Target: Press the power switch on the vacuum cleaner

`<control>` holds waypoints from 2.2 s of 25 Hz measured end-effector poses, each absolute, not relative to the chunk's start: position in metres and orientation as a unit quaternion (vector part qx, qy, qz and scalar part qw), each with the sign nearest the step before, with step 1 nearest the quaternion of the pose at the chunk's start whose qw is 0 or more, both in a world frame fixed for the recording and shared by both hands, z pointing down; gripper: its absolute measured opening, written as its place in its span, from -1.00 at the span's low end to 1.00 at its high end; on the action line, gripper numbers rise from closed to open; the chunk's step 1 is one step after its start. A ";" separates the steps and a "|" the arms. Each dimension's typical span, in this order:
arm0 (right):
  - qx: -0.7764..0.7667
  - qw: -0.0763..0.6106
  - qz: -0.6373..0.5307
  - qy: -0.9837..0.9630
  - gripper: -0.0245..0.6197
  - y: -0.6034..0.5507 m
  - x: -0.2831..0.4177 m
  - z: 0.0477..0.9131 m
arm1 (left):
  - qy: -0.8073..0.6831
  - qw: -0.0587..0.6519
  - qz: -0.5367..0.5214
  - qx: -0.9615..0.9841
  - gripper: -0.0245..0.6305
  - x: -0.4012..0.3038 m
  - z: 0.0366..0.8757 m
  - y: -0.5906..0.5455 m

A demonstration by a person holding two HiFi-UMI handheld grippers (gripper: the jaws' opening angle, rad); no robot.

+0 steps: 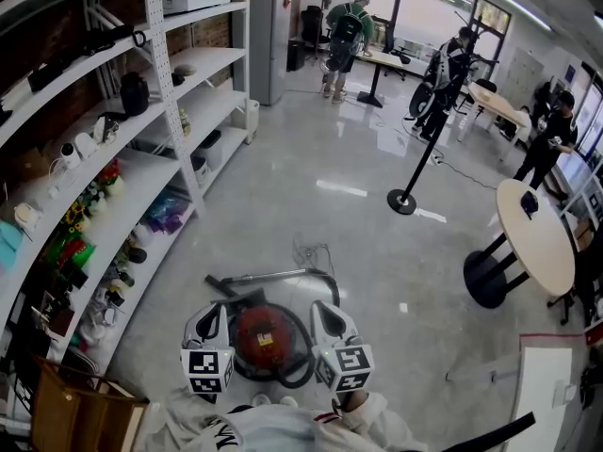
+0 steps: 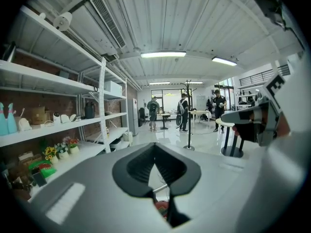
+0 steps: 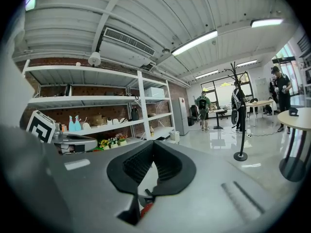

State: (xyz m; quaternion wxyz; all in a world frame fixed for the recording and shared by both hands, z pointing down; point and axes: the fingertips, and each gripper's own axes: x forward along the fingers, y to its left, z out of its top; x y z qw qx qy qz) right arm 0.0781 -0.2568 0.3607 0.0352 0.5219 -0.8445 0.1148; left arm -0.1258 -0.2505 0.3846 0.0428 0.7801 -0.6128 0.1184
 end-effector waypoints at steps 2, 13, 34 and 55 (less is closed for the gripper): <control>0.520 0.034 0.117 -0.845 -0.92 -0.255 0.077 0.359 | -0.615 0.044 0.120 0.778 -0.93 -0.128 0.384 -0.248; 0.510 0.034 0.124 -0.851 -0.92 -0.248 0.086 0.361 | -0.619 0.039 0.125 0.774 -0.93 -0.124 0.378 -0.238; 0.497 0.035 0.128 -0.858 -0.92 -0.234 0.105 0.370 | -0.624 0.036 0.128 0.770 -0.93 -0.105 0.381 -0.216; 0.515 0.045 0.120 -0.848 -0.92 -0.178 0.081 0.365 | -0.613 0.049 0.116 0.780 -0.93 -0.132 0.384 -0.167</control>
